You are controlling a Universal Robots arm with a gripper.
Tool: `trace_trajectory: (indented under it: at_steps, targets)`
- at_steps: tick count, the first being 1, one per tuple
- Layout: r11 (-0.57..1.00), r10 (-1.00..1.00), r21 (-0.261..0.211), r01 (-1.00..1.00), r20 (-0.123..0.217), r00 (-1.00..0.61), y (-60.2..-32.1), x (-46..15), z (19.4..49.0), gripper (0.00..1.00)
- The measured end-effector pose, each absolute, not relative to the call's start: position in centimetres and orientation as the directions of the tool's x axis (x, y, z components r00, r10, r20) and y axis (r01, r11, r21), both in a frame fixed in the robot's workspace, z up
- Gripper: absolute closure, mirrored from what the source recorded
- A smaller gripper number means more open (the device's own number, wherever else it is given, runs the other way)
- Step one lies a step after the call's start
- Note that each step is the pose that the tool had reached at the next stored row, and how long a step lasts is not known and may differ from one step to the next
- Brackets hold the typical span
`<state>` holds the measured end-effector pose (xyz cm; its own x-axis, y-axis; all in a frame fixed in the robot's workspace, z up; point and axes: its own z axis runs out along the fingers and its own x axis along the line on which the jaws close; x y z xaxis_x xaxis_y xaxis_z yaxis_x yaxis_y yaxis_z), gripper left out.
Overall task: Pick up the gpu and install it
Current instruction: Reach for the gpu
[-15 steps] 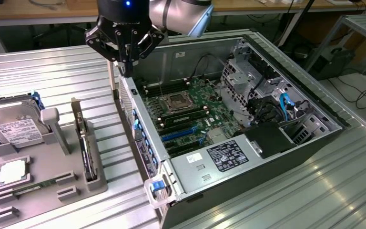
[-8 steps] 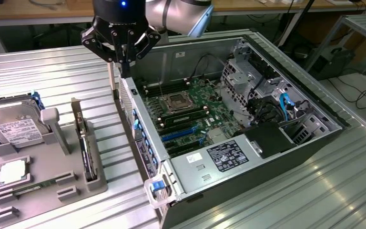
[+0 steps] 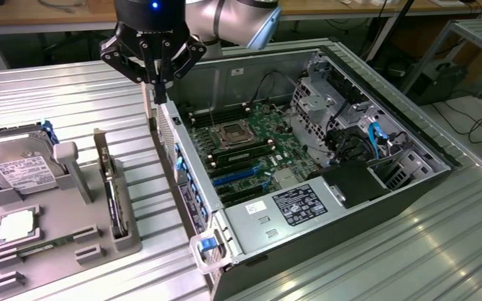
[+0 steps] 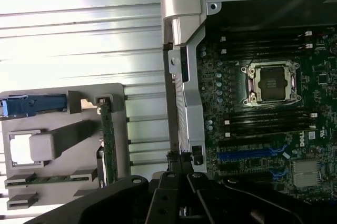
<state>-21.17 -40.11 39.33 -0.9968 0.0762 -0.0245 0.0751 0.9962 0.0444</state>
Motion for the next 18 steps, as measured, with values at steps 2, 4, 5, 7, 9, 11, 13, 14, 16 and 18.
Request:
trace_trajectory:
  at_steps: [2, 4, 5, 7, 9, 11, 13, 14, 16, 18]
  targets:
    - [0.996, 0.076, 0.044, 0.075, -0.024, -0.997, -40.1, -21.3, 39.3, 0.89]
    - [0.996, 0.076, 0.044, 0.075, -0.024, -0.997, -40.1, -21.5, 39.3, 0.89]
    - [0.996, 0.076, 0.044, 0.075, -0.025, -0.997, -40.1, -21.5, 39.3, 0.89]
    - [0.996, 0.076, 0.044, 0.075, -0.025, -0.997, -40.1, -21.7, 39.3, 0.89]
    - [0.996, 0.076, 0.044, 0.075, -0.024, -0.997, -40.1, -21.8, 39.3, 0.89]
    - [0.996, 0.076, 0.044, 0.075, -0.024, -0.997, -40.2, -21.9, 39.3, 0.89]
    - [0.996, 0.076, 0.044, 0.075, -0.025, -0.997, -40.2, -22.1, 39.3, 0.89]
    - [0.996, 0.076, 0.044, 0.075, -0.024, -0.997, -40.2, -22.1, 39.3, 0.89]
    - [0.996, 0.076, 0.044, 0.075, -0.024, -0.997, -40.2, -22.3, 39.3, 0.89]
    - [0.996, 0.076, 0.044, 0.075, -0.024, -0.997, -40.2, -22.4, 39.3, 0.89]
